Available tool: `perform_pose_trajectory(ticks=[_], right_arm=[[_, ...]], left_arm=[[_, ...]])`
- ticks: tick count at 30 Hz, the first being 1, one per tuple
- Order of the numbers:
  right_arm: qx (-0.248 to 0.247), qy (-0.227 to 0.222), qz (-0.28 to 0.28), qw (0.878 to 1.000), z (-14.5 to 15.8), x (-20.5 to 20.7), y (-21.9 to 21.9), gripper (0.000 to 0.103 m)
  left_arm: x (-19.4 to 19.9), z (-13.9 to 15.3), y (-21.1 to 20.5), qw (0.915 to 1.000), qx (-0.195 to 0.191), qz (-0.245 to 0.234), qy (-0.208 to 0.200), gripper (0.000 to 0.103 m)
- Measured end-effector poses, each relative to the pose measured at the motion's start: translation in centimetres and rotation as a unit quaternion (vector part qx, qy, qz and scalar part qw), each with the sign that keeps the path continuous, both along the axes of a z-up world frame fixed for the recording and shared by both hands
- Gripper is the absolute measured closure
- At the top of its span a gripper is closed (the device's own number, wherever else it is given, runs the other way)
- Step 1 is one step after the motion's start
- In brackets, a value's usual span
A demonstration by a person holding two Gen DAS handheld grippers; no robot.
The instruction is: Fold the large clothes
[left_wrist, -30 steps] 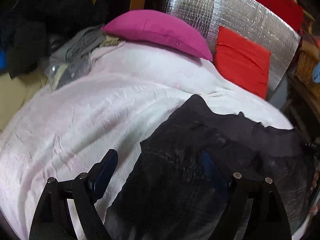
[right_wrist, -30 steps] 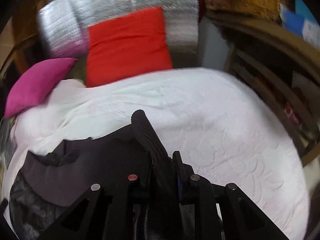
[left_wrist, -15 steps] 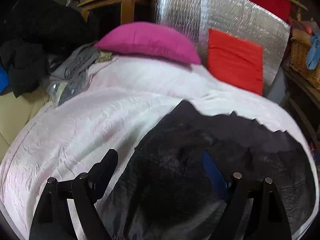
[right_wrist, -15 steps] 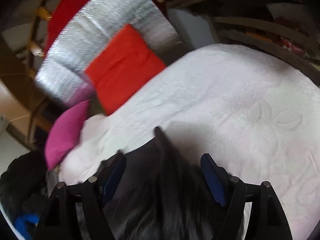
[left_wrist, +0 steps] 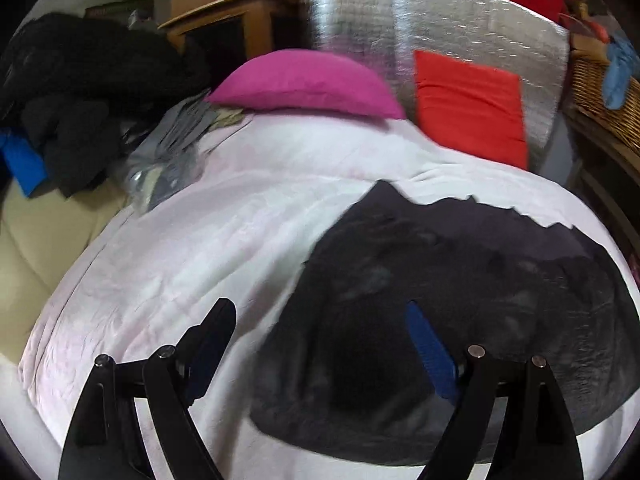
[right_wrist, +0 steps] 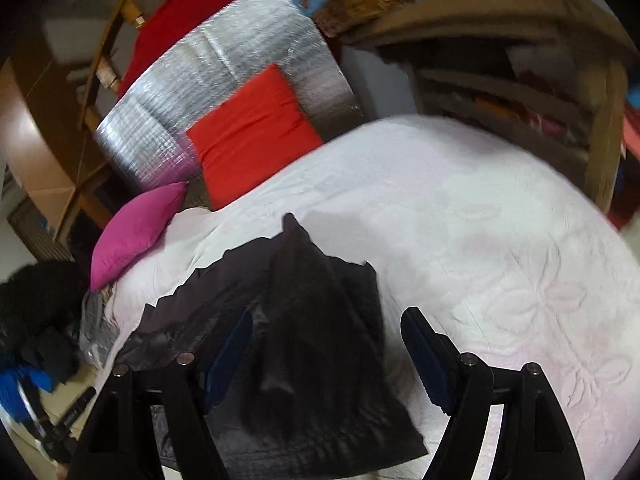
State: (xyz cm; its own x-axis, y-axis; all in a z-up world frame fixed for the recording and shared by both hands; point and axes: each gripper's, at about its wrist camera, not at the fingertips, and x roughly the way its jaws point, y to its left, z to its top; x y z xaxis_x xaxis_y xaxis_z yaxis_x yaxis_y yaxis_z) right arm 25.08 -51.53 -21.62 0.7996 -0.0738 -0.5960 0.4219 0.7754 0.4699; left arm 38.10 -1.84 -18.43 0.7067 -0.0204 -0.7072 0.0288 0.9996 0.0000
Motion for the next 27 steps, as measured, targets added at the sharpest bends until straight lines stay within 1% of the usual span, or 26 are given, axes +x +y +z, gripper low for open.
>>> perform_pose_trajectory(ticks=[2, 4, 7, 9, 11, 12, 13, 14, 15, 17, 18, 19, 20, 21, 24, 26, 27], right_arm=[[0.023, 0.0, 0.009, 1.0, -1.0, 0.4, -1.0, 0.023], [0.032, 0.007, 0.018, 0.999, -1.7, 1.0, -1.4, 0.023], [0.053, 0.01, 0.035, 0.998, -2.6, 2.3, -1.5, 0.023], [0.046, 0.025, 0.047, 0.998, -3.0, 3.3, -0.8, 0.024], [0.03, 0.049, 0.056, 0.997, -3.6, 4.2, -0.2, 0.024], [0.024, 0.062, 0.058, 0.996, -4.0, 4.6, 0.0, 0.026], [0.02, 0.071, 0.061, 0.995, -4.4, 5.0, 0.2, 0.031], [0.017, 0.081, 0.067, 0.994, -4.7, 5.4, 0.3, 0.034], [0.014, 0.095, 0.073, 0.993, -5.2, 6.0, 0.5, 0.038], [0.009, 0.103, 0.074, 0.992, -5.6, 6.3, 0.7, 0.038], [0.006, 0.102, 0.075, 0.992, -5.6, 6.5, 0.7, 0.039], [0.004, 0.101, 0.075, 0.992, -5.6, 6.5, 0.8, 0.039], [0.002, 0.1, 0.076, 0.992, -5.5, 6.4, 0.9, 0.039], [0.001, 0.099, 0.076, 0.992, -5.4, 6.4, 0.9, 0.039], [0.005, 0.102, 0.075, 0.992, -5.8, 6.5, 0.7, 0.038], [0.006, 0.102, 0.074, 0.992, -5.8, 6.6, 0.6, 0.038], [0.006, 0.102, 0.073, 0.992, -5.9, 6.6, 0.6, 0.037]], left_arm=[[0.6, -0.2, 1.7, 0.9996, -0.013, 0.019, 0.014, 0.016], [1.2, -0.4, 3.0, 0.9989, -0.032, 0.029, 0.022, 0.016], [2.3, -0.9, 4.5, 0.9966, -0.067, 0.029, 0.038, 0.016], [3.0, -1.4, 5.1, 0.9939, -0.096, 0.022, 0.05, 0.016], [3.8, -1.9, 5.7, 0.9891, -0.131, 0.017, 0.065, 0.024], [4.1, -2.1, 5.7, 0.9874, -0.14, 0.015, 0.071, 0.038], [4.3, -2.4, 5.7, 0.9856, -0.149, 0.011, 0.079, 0.051], [4.7, -2.7, 5.6, 0.9832, -0.159, 0.005, 0.09, 0.054], [5.0, -3.0, 5.4, 0.9816, -0.165, 0.001, 0.097, 0.054], [5.3, -3.3, 5.0, 0.9797, -0.169, -0.007, 0.107, 0.052], [5.5, -3.5, 4.7, 0.9793, -0.167, -0.009, 0.114, 0.044], [5.7, -3.7, 4.5, 0.9792, -0.162, -0.006, 0.122, 0.031], [5.8, -3.9, 4.6, 0.979, -0.161, 0.001, 0.126, 0.026], [5.9, -4.1, 4.7, 0.9782, -0.164, 0.005, 0.128, 0.024], [6.1, -4.7, 4.8, 0.9732, -0.183, 0.001, 0.139, 0.025], [6.1, -4.9, 4.5, 0.9739, -0.179, -0.008, 0.139, 0.026], [6.0, -4.8, 4.1, 0.9752, -0.173, -0.015, 0.137, 0.038]])
